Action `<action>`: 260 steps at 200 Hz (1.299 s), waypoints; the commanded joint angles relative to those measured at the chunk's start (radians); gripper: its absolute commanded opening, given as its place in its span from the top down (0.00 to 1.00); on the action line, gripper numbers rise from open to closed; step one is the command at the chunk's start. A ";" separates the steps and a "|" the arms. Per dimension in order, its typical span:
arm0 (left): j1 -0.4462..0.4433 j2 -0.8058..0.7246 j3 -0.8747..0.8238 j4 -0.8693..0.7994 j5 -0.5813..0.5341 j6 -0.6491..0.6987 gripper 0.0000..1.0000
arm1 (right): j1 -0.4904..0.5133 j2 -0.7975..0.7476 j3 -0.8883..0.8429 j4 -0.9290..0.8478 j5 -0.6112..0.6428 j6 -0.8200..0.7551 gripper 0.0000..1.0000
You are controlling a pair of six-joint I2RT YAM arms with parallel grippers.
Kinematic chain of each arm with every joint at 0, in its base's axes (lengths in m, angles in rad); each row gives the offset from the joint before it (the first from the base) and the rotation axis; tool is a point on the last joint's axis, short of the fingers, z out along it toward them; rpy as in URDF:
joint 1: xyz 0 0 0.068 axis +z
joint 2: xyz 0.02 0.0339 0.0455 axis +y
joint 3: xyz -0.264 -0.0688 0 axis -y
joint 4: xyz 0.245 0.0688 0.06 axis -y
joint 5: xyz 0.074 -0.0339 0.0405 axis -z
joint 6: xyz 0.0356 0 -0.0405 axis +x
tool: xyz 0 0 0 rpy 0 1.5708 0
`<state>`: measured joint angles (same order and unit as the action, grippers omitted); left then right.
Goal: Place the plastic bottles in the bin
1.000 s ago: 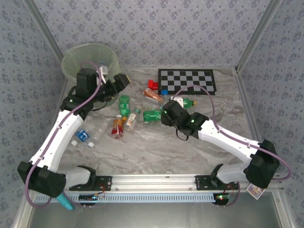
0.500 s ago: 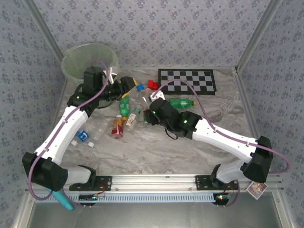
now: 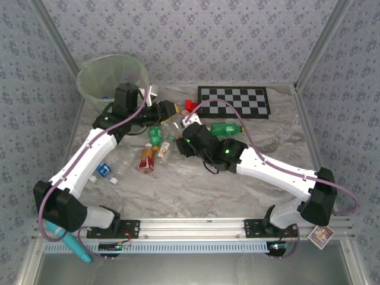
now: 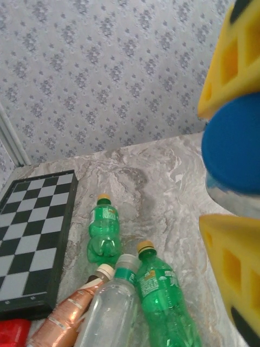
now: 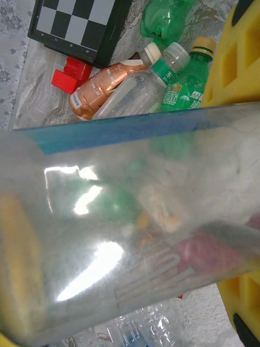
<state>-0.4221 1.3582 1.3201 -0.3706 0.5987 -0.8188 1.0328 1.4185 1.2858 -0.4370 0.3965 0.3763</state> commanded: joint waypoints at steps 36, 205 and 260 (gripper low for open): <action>-0.006 0.002 0.073 -0.003 0.013 0.024 0.68 | 0.004 0.002 0.027 -0.016 0.004 -0.003 0.50; 0.350 -0.003 0.232 0.001 0.007 -0.053 0.71 | -0.038 -0.131 0.054 -0.025 0.076 0.002 0.00; 0.538 0.021 0.240 0.131 -0.035 -0.188 0.71 | -0.059 -0.147 0.054 -0.038 0.084 -0.001 0.00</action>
<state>0.0593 1.3628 1.5223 -0.3450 0.5819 -0.9234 0.9813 1.2915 1.3148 -0.4427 0.4503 0.3832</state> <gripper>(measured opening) 0.313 0.995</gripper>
